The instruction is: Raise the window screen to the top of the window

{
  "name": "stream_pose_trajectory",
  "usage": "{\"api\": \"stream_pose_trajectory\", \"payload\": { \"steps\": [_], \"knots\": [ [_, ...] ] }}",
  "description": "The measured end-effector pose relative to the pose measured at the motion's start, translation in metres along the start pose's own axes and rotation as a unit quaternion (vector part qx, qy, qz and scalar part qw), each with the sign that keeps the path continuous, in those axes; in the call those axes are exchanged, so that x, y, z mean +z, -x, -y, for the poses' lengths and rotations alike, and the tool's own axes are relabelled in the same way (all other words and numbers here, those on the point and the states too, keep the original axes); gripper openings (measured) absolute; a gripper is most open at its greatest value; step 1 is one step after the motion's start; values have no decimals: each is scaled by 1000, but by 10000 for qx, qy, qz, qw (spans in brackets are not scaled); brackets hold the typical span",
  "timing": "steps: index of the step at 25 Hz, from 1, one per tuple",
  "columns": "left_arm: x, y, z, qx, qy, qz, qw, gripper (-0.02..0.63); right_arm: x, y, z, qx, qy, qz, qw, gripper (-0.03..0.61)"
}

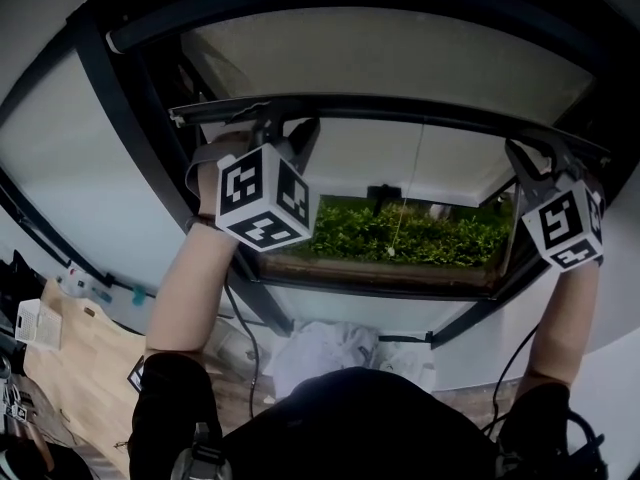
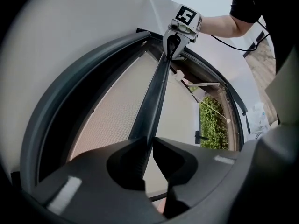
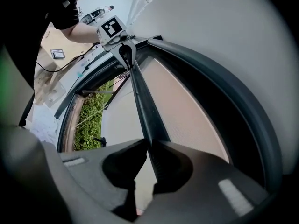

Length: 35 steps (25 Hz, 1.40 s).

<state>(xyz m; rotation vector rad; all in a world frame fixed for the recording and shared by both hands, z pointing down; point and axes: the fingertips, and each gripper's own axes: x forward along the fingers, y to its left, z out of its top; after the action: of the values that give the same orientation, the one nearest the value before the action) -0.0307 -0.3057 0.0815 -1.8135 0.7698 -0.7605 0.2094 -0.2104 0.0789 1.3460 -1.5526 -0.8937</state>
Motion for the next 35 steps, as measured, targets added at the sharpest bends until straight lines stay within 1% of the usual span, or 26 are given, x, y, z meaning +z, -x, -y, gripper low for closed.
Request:
{"api": "stream_pose_trajectory", "payload": {
  "steps": [2,8,11,12,15,19,24,27,30,35],
  "knots": [
    [0,0,-2,1,-26,-15,10000,43,-1,0,3,-55,7,-36,10000,35],
    [5,5,-19,134,-33,47,9999,44,10,5,16,-215,13,111,9997,35],
    [7,8,-28,219,-49,56,9997,44,11,10,26,-352,58,-14,9994,35],
    [9,8,-33,299,-63,61,9995,44,11,10,25,-299,78,-54,9995,35],
    [18,14,-57,745,-87,146,9971,44,7,6,19,-98,97,-75,9999,15],
    [28,19,-89,989,-119,101,9950,46,6,5,26,-217,59,33,9997,5],
    [33,16,-102,932,-212,-29,9954,46,12,14,41,-439,90,95,9990,5],
    [35,17,-110,1125,-279,-35,9933,46,10,15,48,-519,97,96,9986,5],
    [40,18,-124,1279,-259,-15,9914,46,14,13,54,-518,103,236,9983,5],
    [43,19,-129,1273,-354,-188,9911,43,16,12,52,-576,26,342,9978,5]
  ]
}}
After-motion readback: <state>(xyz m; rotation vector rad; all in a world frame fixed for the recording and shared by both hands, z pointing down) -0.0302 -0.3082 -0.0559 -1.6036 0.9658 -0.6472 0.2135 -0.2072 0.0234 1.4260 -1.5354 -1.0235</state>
